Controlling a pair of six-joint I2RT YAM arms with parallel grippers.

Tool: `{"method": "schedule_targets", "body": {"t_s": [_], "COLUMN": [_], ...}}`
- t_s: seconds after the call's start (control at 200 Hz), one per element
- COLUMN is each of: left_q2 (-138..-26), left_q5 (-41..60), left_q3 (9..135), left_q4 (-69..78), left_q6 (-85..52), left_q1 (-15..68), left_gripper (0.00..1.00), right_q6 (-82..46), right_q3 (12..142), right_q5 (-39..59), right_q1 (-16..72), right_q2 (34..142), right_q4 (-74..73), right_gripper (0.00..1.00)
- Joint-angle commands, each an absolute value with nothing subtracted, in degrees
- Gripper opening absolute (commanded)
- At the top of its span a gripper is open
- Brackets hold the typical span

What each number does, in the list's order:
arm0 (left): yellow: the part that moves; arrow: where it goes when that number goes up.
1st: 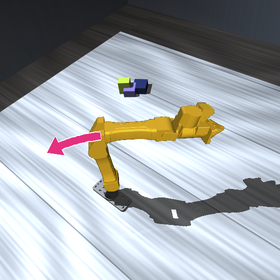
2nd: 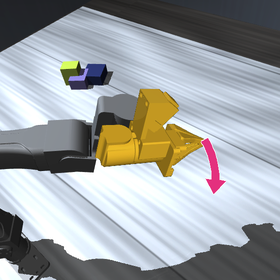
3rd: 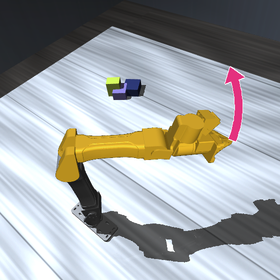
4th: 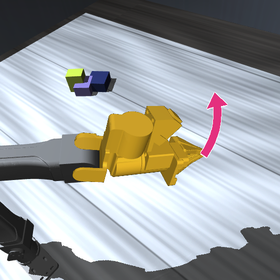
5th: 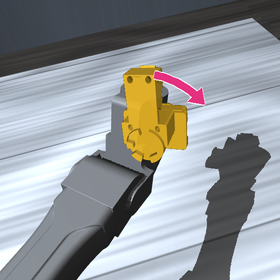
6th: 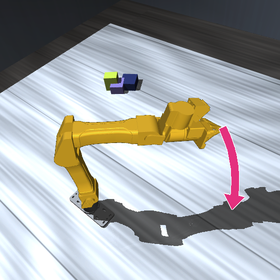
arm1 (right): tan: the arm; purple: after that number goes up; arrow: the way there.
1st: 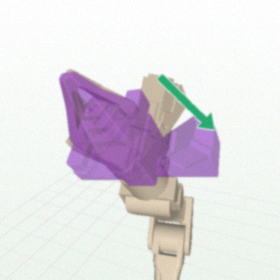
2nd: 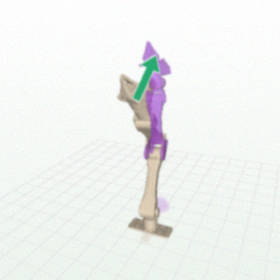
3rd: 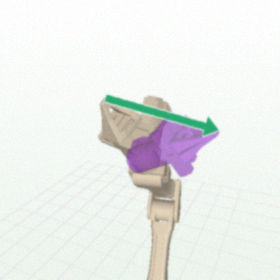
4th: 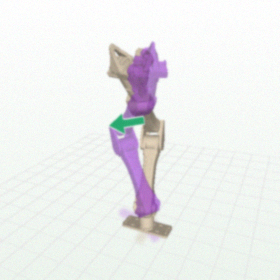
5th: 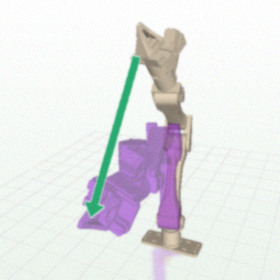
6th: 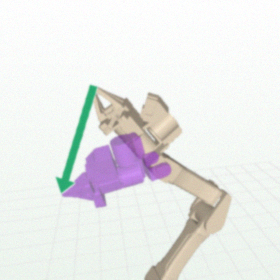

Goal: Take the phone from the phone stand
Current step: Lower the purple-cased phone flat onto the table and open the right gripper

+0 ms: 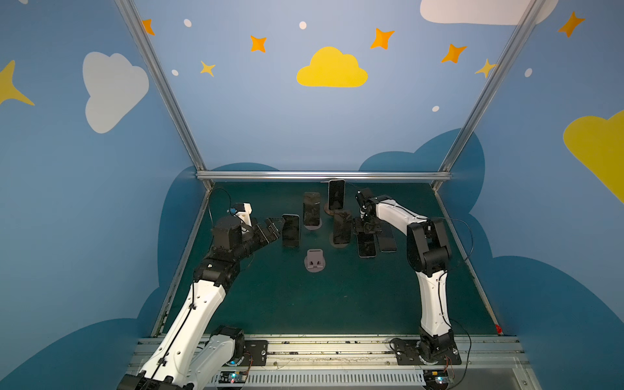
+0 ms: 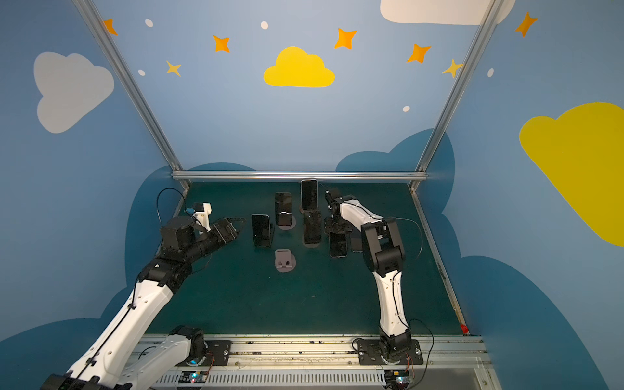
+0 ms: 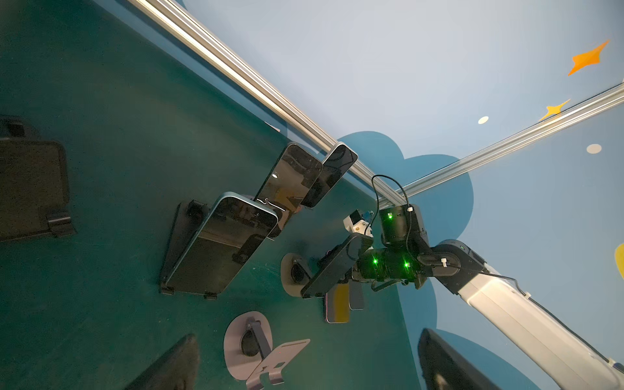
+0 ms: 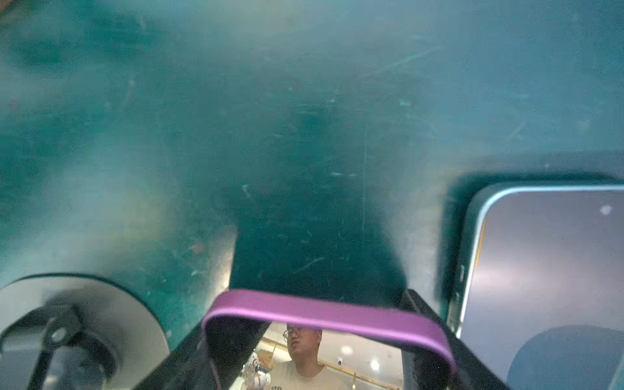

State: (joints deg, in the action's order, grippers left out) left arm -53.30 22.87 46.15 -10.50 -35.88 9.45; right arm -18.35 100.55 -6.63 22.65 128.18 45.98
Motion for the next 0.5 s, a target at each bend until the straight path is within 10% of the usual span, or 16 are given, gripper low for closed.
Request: {"method": "schedule_targets", "body": {"t_s": [0.0,0.496], "left_q2": [-52.9,-51.9], "left_q5": [22.6,22.3], "left_q3": [45.9,46.0], "left_q4": [-10.2,-10.5], "left_q6": [-35.7,-35.0], "left_q1": [9.6,9.7], "left_gripper": [1.0,1.0], "right_q6": [-19.7,-20.8], "right_q3": [101.3,102.7], "right_q5": [-10.6,-9.9], "right_q1": [22.3,22.5], "right_q2": [131.7,132.8], "right_q4": [50.2,50.6], "right_gripper": [0.75,0.77]}}
